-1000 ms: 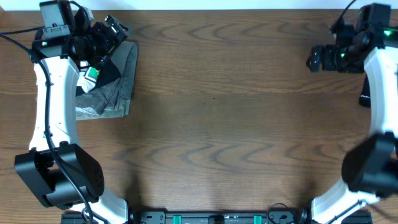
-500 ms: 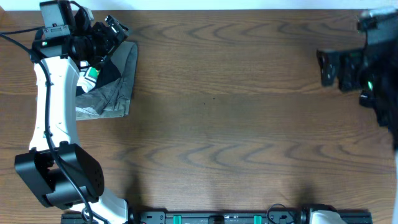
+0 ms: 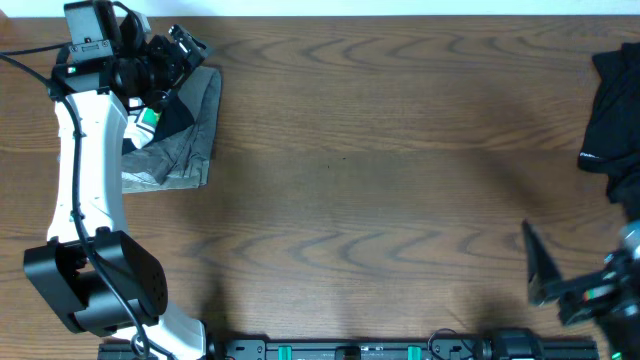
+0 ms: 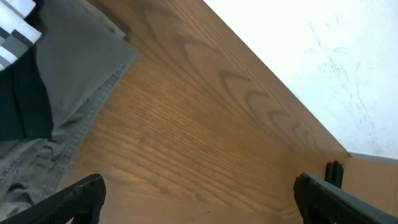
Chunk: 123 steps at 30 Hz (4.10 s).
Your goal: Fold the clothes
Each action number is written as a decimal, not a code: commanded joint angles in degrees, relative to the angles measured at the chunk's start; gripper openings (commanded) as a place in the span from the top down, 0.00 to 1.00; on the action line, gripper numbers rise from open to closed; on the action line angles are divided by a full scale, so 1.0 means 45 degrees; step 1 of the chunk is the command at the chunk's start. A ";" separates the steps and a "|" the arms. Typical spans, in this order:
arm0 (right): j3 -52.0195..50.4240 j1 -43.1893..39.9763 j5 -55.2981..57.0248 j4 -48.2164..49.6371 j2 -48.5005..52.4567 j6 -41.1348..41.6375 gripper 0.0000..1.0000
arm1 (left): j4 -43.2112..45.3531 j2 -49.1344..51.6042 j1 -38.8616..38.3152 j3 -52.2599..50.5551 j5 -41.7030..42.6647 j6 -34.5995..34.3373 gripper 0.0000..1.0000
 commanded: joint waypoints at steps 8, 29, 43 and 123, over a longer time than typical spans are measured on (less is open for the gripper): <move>-0.7189 0.0117 0.0131 0.3118 -0.4061 -0.0131 0.01 | -0.0039 0.0053 -0.0005 -0.0015 -0.0068 0.0131 0.02; -1.8088 0.0413 0.0733 1.5640 -0.7276 0.2069 0.01 | -0.0039 0.0053 -0.0005 -0.0015 -0.0068 0.0136 0.02; -1.8326 0.0461 0.1277 1.3313 -0.7281 0.2414 0.01 | -0.0039 0.0053 -0.0005 -0.0015 -0.0068 0.0136 0.02; -1.8321 0.0447 0.1277 1.3211 -0.7261 0.2409 0.01 | -0.0121 -1.2541 -0.1549 -0.3055 -0.0214 0.0374 0.02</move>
